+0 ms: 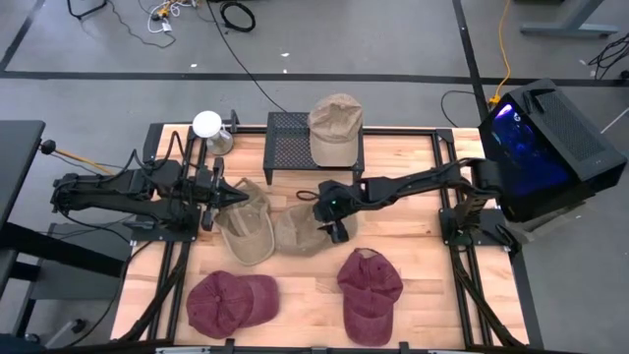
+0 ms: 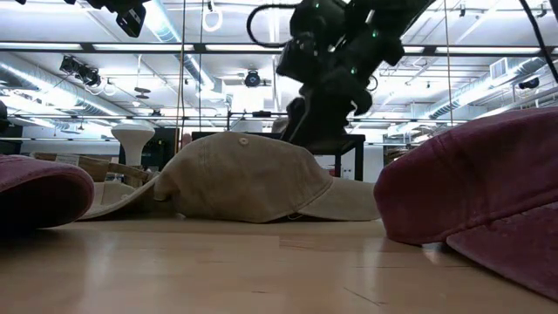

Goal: Pick & Place hat
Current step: Stack the right brown cap on the brown cap on the shelf

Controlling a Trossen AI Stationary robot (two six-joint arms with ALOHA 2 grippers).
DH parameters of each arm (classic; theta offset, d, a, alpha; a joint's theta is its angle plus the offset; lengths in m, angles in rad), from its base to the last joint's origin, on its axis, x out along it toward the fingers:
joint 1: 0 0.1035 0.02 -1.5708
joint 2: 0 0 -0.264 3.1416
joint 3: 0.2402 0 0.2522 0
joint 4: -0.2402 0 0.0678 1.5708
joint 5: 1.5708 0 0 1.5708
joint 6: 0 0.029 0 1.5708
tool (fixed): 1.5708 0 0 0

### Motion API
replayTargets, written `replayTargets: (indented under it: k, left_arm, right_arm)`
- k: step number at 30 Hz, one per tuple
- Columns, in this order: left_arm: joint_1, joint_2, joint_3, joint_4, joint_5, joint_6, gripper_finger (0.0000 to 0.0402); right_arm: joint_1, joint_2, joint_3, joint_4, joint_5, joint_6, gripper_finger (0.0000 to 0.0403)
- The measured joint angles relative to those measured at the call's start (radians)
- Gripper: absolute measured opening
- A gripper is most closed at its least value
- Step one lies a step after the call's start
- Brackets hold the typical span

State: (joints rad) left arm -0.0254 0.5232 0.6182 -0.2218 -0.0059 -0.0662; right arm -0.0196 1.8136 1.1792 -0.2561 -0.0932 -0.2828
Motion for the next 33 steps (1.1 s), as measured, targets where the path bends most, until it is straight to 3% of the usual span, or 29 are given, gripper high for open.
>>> replayTargets:
  k: [10, 25, 29, 33]
  left_arm:
    - [0.0, 0.0, 0.0, 0.0, 0.0, 0.0, 0.0014]
    - [0.0, 0.0, 0.0, 0.0, 0.0, 0.0, 0.0014]
    - [0.0, 0.0, 0.0, 0.0, 0.0, 0.0, 0.0014]
    - [0.0, 0.0, 0.0, 0.0, 0.0, 0.0, 0.0014]
  right_arm:
    - [-0.004, 0.047, 0.0, -0.015, 0.0, -0.041, 0.026]
    - [-0.011, 0.045, 0.0, -0.06, -0.001, -0.066, 0.0082]
    - [-0.01, 0.039, 0.0, -0.053, -0.005, -0.067, 0.0066]
    - [-0.006, 0.032, 0.0, -0.038, -0.043, -0.065, 0.0077]
